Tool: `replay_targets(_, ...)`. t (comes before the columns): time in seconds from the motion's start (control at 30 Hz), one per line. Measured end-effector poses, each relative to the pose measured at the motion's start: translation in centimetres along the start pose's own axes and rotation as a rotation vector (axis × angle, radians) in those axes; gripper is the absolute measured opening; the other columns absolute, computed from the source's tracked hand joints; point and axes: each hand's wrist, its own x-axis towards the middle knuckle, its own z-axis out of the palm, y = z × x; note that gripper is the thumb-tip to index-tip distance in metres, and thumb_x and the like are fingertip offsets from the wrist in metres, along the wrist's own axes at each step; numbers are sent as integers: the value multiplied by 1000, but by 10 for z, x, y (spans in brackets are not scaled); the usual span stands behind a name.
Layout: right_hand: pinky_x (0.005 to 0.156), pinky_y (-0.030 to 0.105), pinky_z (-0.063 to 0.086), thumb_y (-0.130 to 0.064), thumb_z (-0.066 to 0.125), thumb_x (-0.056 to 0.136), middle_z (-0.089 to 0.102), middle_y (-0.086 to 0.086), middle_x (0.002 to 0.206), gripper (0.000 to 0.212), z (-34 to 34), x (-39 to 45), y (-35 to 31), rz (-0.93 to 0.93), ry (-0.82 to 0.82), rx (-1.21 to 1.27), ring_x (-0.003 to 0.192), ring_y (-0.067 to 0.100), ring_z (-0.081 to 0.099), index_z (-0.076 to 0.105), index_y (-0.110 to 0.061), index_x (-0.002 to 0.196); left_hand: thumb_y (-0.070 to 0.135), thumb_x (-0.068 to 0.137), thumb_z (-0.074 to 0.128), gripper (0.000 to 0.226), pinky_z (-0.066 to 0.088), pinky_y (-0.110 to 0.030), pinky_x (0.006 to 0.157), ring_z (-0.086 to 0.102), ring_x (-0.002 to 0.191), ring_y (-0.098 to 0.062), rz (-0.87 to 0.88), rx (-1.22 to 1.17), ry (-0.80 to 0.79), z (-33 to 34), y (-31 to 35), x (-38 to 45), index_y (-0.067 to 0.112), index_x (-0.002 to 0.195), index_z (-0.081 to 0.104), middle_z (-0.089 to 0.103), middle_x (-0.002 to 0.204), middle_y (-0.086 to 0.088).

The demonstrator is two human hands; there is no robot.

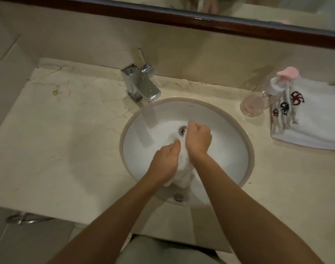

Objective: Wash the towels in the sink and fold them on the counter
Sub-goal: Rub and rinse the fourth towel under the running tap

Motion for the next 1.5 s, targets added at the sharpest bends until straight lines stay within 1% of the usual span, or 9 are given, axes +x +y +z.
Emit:
replay_targets(0.13,58,31,37,-21,53,90,46,1,63,28,-24,14,22,379,3,321,58,23,42,46,-20,63,30,101,39,39,36,-34,64,44,69,-19,38,-30,7,-22,-23,1,9,69,46,51,70,-5)
replay_targets(0.23,89,32,52,-31,52,100,75,1,92,23,-46,-5,47,593,-197,820,88,21,69,69,-15,98,18,97,42,34,42,-30,67,57,77,-21,-231,-525,102,-37,-23,7,-1,77,62,64,86,-20)
replay_targets(0.4,61,26,54,-1,37,105,71,-10,62,26,-52,-33,73,716,-398,839,62,9,68,56,-14,93,52,95,39,66,45,-36,97,64,103,-30,-484,-1329,-201,-25,-39,-8,0,127,62,62,124,-19)
replay_targets(0.53,84,35,55,-38,48,104,74,11,101,38,-39,-42,39,466,-518,566,92,24,71,67,-6,110,57,100,39,62,49,-39,99,67,104,-31,-540,-1106,-117,0,-29,6,5,110,72,70,112,-18)
replay_targets(0.67,78,31,49,-49,50,100,65,0,89,42,-17,-39,23,-119,-391,69,81,10,61,62,-10,90,49,105,30,51,52,-37,90,66,98,-23,-287,-551,43,4,-1,12,13,105,66,71,103,-8)
replay_targets(0.93,73,37,41,-28,46,105,49,-3,69,35,2,-37,-5,-187,-277,110,70,17,49,46,-13,73,37,107,31,40,48,-31,69,65,94,-24,-148,-140,142,-15,6,41,11,123,57,66,97,-3)
replay_targets(1.1,85,46,53,-24,42,101,63,10,86,28,6,13,3,247,-186,155,87,31,63,54,-9,79,51,105,21,60,44,-37,106,60,116,-25,-185,-174,23,7,3,8,13,132,60,65,125,-6)
replay_targets(1.3,80,40,50,-34,37,88,62,5,83,28,9,-34,3,-6,-348,110,81,24,58,57,-19,76,48,106,24,55,42,-28,76,62,94,-26,-335,-256,133,-20,9,29,9,109,63,67,101,-8)
replay_targets(1.5,76,39,51,-16,45,95,69,22,96,22,6,6,0,390,-349,221,83,28,63,62,-2,90,44,107,24,55,37,-26,84,60,109,-29,-268,-104,82,0,0,27,8,125,62,65,119,-14)
